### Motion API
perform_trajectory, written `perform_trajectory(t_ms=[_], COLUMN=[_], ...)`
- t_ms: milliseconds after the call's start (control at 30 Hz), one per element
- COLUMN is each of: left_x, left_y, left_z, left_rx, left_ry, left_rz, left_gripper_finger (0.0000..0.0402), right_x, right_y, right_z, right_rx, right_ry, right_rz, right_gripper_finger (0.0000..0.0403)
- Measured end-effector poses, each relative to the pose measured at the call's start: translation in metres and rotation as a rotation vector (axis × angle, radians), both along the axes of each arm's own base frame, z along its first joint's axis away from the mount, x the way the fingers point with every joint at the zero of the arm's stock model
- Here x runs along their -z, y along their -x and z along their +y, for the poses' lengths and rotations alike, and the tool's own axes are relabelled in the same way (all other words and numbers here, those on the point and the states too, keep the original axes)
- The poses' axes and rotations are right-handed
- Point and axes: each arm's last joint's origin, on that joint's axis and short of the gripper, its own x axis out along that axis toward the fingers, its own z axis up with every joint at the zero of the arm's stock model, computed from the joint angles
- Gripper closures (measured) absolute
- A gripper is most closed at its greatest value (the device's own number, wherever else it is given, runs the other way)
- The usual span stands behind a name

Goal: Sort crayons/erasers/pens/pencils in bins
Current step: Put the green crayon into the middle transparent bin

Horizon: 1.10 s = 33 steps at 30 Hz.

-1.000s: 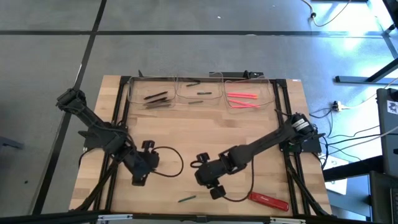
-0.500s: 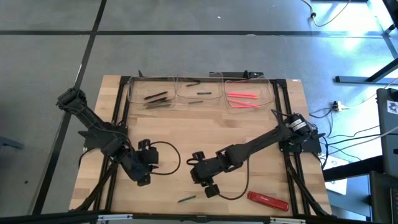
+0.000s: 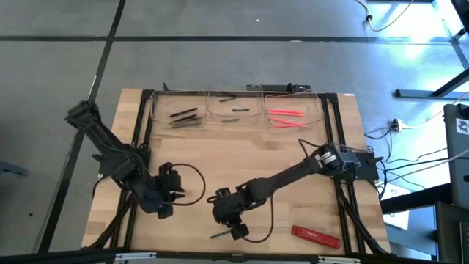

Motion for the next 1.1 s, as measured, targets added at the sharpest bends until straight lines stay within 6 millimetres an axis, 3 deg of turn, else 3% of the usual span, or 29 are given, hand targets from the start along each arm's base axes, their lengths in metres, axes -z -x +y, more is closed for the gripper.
perform_trajectory(t_ms=[233, 467, 767, 1100], left_x=[-0.006, -0.006, -0.006, -0.006], left_y=[0.003, 0.003, 0.003, 0.003], left_z=[0.005, 0.006, 0.006, 0.006], left_rx=[-0.027, -0.031, -0.032, -0.032], left_ry=[-0.016, -0.025, -0.027, -0.026], left_rz=[-0.048, -0.05, -0.052, -0.052], left_gripper_finger=[0.0331, 0.0331, 0.0331, 0.0331], right_x=[0.017, 0.028, 0.058, 0.064], right_y=[0.006, 0.009, 0.005, 0.005], right_z=[0.02, 0.046, 0.048, 0.046], right_rx=[-0.053, -0.133, -0.129, -0.078], right_ry=[0.017, 0.031, 0.103, 0.183], right_rz=[0.037, -0.034, -0.024, -0.034], right_gripper_finger=[0.0265, 0.0265, 0.0265, 0.0265])
